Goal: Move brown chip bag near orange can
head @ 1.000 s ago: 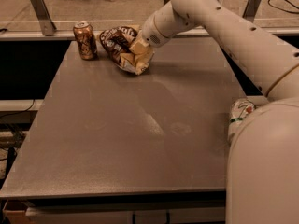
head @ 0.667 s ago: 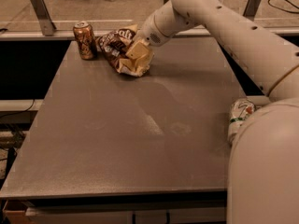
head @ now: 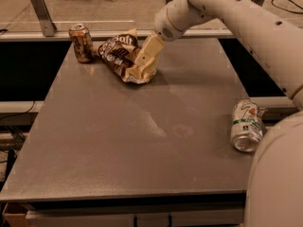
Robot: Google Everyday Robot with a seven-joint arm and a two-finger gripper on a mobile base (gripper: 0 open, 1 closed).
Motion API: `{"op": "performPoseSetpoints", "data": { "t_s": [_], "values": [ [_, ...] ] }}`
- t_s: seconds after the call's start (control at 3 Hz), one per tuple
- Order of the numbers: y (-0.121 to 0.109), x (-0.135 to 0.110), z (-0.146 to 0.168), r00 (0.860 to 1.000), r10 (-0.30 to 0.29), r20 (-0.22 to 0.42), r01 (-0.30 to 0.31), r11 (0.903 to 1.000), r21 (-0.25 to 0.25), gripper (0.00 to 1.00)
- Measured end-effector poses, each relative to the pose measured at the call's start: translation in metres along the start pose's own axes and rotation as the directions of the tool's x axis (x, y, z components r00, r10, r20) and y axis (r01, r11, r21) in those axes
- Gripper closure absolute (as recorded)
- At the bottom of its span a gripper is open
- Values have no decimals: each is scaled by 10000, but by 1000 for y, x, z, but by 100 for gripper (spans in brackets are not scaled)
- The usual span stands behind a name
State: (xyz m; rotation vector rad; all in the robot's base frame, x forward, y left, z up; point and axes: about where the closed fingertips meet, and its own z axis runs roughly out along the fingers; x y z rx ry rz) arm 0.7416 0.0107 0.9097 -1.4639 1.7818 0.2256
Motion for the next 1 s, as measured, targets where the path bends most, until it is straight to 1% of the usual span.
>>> {"op": "performPoseSetpoints", "data": {
  "t_s": [0.33,0.67,1.0],
  "values": [
    [-4,1,-48,9996,-293,19,292,9987,415,0],
    [7,4,-103,9968,-704,380,688,9967,421,0],
    [7,10,-109,9964,-751,386,733,9963,447,0]
  ]
}}
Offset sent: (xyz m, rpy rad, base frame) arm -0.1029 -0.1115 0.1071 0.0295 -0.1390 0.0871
